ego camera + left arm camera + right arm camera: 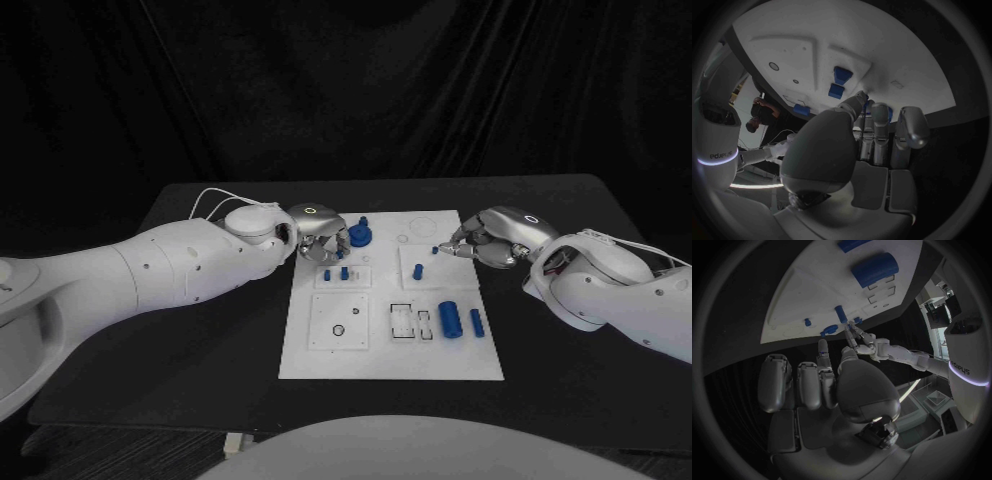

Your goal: Assemble the parts on the task board

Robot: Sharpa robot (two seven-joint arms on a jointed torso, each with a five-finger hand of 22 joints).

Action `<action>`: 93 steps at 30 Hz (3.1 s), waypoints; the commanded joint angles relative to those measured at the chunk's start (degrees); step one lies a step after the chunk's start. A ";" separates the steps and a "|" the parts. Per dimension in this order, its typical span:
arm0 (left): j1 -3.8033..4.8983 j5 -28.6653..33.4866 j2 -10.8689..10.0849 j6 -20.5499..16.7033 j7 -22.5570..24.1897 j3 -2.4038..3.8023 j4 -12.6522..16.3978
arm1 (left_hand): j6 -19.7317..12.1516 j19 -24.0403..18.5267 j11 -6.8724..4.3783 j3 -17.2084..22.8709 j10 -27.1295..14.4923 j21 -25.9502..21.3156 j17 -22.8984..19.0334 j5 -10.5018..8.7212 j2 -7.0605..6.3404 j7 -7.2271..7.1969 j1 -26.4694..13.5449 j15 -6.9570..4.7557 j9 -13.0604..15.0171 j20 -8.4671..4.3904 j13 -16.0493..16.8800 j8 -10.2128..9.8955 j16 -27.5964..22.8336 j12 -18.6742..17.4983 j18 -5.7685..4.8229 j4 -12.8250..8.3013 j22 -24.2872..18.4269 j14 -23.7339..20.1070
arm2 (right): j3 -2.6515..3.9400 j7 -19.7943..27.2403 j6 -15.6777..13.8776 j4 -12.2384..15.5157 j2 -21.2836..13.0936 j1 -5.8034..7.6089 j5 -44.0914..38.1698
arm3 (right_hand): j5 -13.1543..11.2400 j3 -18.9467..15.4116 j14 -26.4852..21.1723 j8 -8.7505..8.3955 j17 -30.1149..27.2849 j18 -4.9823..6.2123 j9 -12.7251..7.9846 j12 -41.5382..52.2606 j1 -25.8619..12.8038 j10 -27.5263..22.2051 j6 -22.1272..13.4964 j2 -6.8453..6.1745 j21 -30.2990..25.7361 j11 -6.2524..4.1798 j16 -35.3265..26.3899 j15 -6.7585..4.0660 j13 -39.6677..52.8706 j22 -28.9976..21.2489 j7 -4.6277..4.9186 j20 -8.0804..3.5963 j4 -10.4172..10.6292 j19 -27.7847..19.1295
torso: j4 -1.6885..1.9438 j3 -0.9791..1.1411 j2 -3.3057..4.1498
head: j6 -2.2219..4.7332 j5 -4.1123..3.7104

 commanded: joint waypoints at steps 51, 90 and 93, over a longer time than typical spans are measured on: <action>1.44 78.60 -21.17 19.43 25.88 -0.07 14.55 | -47.49 -75.88 -6.43 -23.89 -59.75 -63.59 -43.05 -2.41 1.15 -7.14 -24.93 1.55 -10.86 3.28 -10.90 -2.91 -63.11 -13.44 5.38 11.82 -53.48 -68.46 | 0.04 -1.89 -1.06 -0.10 2.38 12.37 -19.93 | -19.78 23.56 1.42 -9.21 -2.02 1.45 -5.43 -79.69 13.14 -34.93 -5.05 -16.44 -4.15 2.66 -1.66 1.28 -63.18 9.55 -5.51 1.24 0.02 -0.33 | 0.25 -0.45 -0.08 | 0.01 0.08; -2.32 91.04 -21.58 22.85 31.65 -0.09 18.65 | -47.45 -76.77 -4.19 -27.43 -59.75 -65.16 -43.05 11.66 9.90 -5.70 -12.30 3.31 -10.81 0.61 -10.90 -2.81 -63.11 -13.44 3.56 9.35 -74.91 -68.46 | 0.05 0.48 16.17 -10.76 9.52 4.15 -24.02 | -23.15 27.04 2.06 -9.18 -0.87 1.19 -8.96 -81.45 9.18 -25.95 -4.34 -21.10 -4.13 3.82 -1.73 1.79 -71.47 9.90 -3.09 1.48 -0.57 0.62 | 1.66 -2.89 -0.54 | 0.01 -4.04; -2.33 91.04 -21.52 23.16 31.51 -0.09 18.59 | -47.57 -76.77 -4.09 -27.87 -59.75 -65.16 -43.05 11.85 10.24 -5.64 -12.12 3.74 -10.82 1.43 -10.90 -2.83 -63.11 -13.44 3.79 9.28 -74.91 -68.46 | 0.05 0.53 16.33 -11.27 9.85 3.91 -23.86 | -23.02 27.23 2.09 -9.16 -0.76 1.20 -9.13 -81.77 10.12 -26.16 -4.50 -20.39 -4.12 3.79 -1.69 1.82 -71.46 9.90 -3.05 1.55 -0.91 0.64 | 1.73 -2.91 -0.58 | 0.01 -4.11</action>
